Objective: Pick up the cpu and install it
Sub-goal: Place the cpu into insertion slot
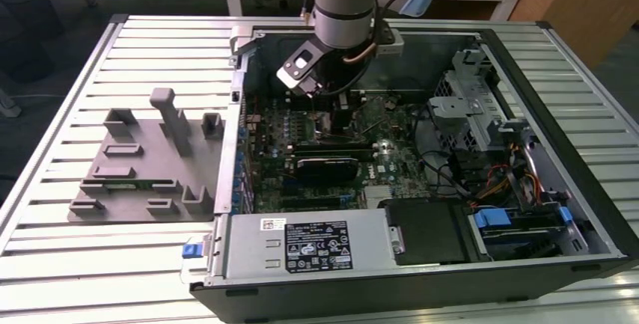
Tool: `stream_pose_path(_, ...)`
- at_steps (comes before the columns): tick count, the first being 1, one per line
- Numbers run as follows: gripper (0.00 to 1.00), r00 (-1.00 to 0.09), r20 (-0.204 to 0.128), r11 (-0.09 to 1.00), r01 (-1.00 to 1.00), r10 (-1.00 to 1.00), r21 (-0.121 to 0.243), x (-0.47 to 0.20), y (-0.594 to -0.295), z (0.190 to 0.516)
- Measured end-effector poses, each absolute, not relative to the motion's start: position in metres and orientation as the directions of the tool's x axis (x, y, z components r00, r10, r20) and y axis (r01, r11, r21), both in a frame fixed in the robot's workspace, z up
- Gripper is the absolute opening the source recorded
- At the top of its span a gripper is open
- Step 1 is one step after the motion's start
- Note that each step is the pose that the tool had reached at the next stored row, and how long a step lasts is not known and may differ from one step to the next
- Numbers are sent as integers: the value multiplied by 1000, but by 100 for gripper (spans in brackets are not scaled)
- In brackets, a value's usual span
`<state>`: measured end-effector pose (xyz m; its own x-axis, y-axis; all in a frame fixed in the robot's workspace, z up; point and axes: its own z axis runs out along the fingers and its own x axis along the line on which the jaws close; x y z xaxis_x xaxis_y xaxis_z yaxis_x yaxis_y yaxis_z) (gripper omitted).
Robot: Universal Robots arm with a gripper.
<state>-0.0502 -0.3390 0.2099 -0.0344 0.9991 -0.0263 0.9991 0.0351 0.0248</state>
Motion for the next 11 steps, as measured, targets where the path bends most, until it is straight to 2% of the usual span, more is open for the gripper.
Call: stream_pose_path(11, 54, -22, -26, 22, 999, 999, 23, -50, -335, 201)
